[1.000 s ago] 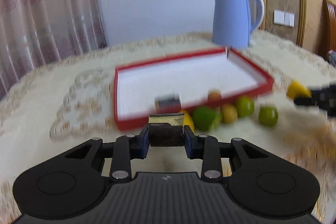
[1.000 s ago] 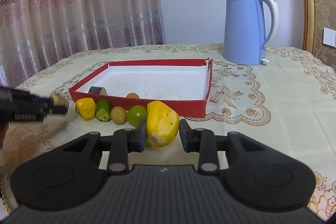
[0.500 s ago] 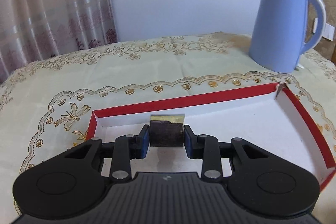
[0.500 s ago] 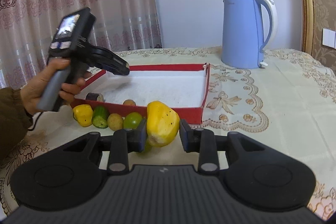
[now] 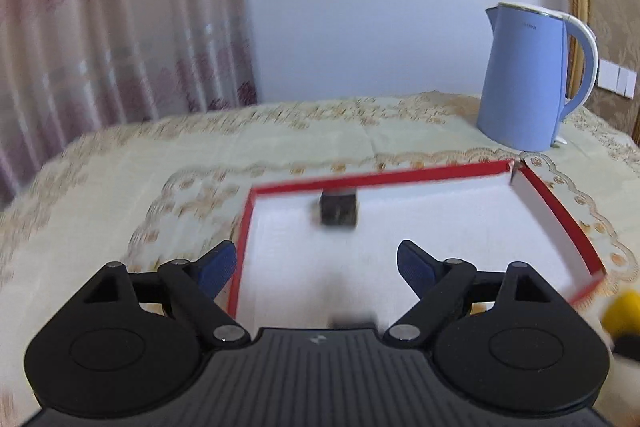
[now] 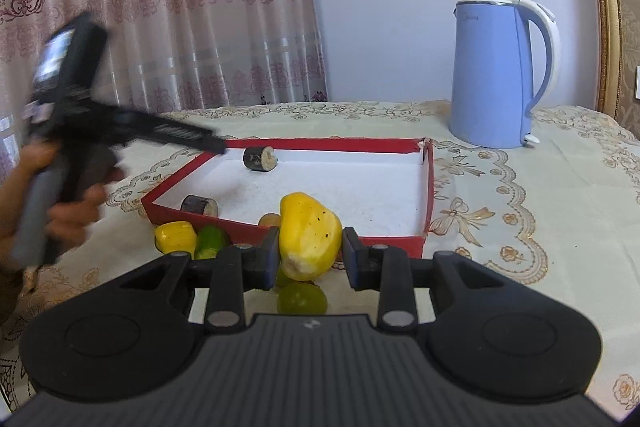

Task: Organize fruits
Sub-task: 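Carry the yellow fruit piece into the red box and open the right gripper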

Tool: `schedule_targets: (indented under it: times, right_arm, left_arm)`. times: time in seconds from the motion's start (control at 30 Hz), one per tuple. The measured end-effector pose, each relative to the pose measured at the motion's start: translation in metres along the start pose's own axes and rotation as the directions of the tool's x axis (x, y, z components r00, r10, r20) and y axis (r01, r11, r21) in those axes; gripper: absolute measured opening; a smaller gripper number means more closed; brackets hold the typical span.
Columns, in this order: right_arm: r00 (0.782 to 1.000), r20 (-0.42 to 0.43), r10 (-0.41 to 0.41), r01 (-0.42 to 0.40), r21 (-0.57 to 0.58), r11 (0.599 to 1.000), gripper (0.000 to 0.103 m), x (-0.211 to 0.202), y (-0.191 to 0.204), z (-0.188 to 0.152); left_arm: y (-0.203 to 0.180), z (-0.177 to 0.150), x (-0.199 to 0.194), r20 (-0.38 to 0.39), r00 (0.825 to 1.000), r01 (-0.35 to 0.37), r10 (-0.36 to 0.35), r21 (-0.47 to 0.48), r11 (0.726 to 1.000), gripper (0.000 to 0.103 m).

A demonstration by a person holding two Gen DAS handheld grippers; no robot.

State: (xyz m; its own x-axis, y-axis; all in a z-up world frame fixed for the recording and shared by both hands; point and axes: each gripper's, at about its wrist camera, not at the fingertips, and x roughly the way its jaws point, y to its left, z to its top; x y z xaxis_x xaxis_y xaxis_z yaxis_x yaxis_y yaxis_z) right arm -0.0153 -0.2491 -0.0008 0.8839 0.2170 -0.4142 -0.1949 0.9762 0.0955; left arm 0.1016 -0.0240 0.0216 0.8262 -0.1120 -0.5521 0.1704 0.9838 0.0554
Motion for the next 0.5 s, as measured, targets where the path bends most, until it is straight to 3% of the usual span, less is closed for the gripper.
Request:
schedule_targets:
  times: [0.23,0.5]
  right_arm:
    - [1.0,-0.011,0.006,-0.006,-0.033,0.999,0.03,0.011,0.008,0.006]
    - [1.0,-0.009,-0.004,0.003,-0.084,0.996,0.031,0.032,0.013,0.028]
  left_arm:
    - [0.014,-0.044,-0.037,-0.033,0.998,-0.049,0.047,-0.08,0.996,0.088]
    - [0.023,-0.056,-0.037,-0.085,0.994,-0.08,0.073,-0.09,0.993,0.088]
